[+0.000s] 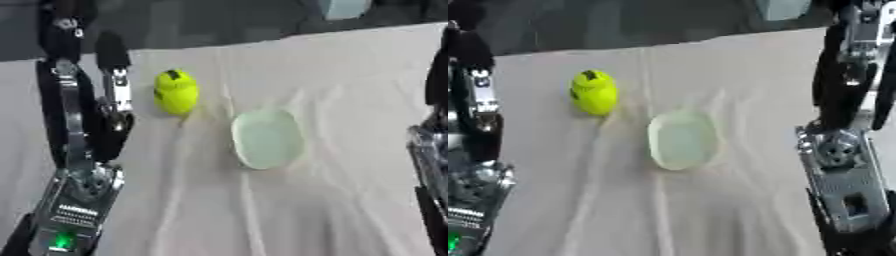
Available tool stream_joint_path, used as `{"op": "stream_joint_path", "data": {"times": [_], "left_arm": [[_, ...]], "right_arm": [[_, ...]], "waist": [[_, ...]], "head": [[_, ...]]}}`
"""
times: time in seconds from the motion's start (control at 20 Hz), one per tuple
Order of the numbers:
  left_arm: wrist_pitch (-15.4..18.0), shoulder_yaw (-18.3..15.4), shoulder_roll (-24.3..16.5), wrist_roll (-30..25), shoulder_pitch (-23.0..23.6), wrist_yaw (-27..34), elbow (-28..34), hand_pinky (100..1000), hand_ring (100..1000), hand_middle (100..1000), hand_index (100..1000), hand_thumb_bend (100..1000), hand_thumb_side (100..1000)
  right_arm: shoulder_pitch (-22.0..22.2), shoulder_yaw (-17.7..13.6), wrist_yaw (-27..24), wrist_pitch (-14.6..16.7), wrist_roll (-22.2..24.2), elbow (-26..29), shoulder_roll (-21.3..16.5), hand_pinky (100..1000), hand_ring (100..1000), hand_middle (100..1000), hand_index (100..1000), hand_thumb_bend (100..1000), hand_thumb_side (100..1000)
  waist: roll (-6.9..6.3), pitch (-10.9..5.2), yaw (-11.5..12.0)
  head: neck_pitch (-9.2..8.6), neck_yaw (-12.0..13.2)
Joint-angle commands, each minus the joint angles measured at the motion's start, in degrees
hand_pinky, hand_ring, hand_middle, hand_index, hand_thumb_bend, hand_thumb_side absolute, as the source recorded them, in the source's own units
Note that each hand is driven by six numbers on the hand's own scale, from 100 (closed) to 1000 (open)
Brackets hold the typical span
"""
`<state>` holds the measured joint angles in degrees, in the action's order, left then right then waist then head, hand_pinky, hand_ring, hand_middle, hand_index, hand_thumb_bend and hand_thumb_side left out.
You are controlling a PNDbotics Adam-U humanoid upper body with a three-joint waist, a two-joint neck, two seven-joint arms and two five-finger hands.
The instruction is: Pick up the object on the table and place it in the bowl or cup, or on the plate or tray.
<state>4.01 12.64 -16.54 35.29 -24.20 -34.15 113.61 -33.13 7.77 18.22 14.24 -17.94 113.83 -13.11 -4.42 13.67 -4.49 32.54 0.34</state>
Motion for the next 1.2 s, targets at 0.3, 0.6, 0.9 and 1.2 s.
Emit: {"op": "stream_joint_path", "data": {"times": [0.3, 0.6, 0.9, 1.2], "left_arm": [[-0.37, -0.04, -0.05, 0.03, -0.35, 0.18, 0.98, 837, 871, 1000, 983, 100, 1000], [-0.16, -0.05, -0.61, -2.06, -0.28, 1.27, 0.98, 824, 855, 1000, 972, 100, 1000], [1.46, -0.13, -1.44, -9.04, -0.2, 3.58, 0.98, 796, 831, 1000, 965, 169, 1000], [0.6, -0.81, -3.87, -15.14, -0.03, 9.95, 0.98, 778, 826, 1000, 960, 287, 1000]], "right_arm": [[-0.47, -0.11, 0.35, -0.46, -0.32, 0.76, -0.23, 582, 837, 904, 938, 100, 1000], [-0.33, -0.11, 0.39, -0.54, -0.34, 0.76, -0.23, 582, 837, 904, 938, 100, 1000], [-0.3, -0.17, 0.46, -0.6, -0.37, 0.76, -0.23, 583, 837, 903, 938, 100, 1000], [-0.05, -0.15, 0.55, -0.74, -0.36, 0.76, -0.32, 582, 837, 903, 938, 100, 1000]], "waist": [[0.44, -0.93, 0.24], [0.45, -1.1, 0.49], [0.61, -1.19, 0.45], [0.59, -1.43, 0.3]], "head": [[-2.99, 0.1], [-2.54, 0.02], [-2.26, 0.15], [-1.92, 0.68]]}}
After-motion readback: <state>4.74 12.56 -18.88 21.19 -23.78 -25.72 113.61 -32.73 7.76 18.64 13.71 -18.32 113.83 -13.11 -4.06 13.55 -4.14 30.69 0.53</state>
